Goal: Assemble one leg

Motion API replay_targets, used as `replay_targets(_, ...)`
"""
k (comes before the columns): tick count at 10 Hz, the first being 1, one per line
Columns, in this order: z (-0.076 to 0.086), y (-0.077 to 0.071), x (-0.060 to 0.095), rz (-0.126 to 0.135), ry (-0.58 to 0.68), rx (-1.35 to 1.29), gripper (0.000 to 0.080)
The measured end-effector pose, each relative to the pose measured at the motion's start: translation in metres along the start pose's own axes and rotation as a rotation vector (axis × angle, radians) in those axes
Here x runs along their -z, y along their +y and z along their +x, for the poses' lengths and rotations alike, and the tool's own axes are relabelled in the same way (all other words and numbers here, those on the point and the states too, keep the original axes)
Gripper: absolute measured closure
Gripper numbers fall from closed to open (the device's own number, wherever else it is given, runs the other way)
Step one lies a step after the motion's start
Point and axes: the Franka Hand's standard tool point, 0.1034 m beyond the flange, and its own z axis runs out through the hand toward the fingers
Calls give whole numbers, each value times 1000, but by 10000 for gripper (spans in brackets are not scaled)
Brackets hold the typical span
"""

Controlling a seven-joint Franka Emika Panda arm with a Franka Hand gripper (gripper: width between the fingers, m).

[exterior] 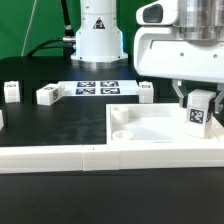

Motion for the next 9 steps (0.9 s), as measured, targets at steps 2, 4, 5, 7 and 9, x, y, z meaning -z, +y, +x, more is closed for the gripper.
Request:
replay_targets(2, 1, 2, -1, 2, -2, -208, 509)
replay_targets(4, 2, 3, -1, 6, -7, -432, 509)
replay_targets(5, 1, 3, -1, 9, -12, -551, 509)
replay_targets(7, -1, 0, -1, 13, -12, -810, 509)
replay_targets(9, -3, -1, -1, 14, -13, -1034, 509)
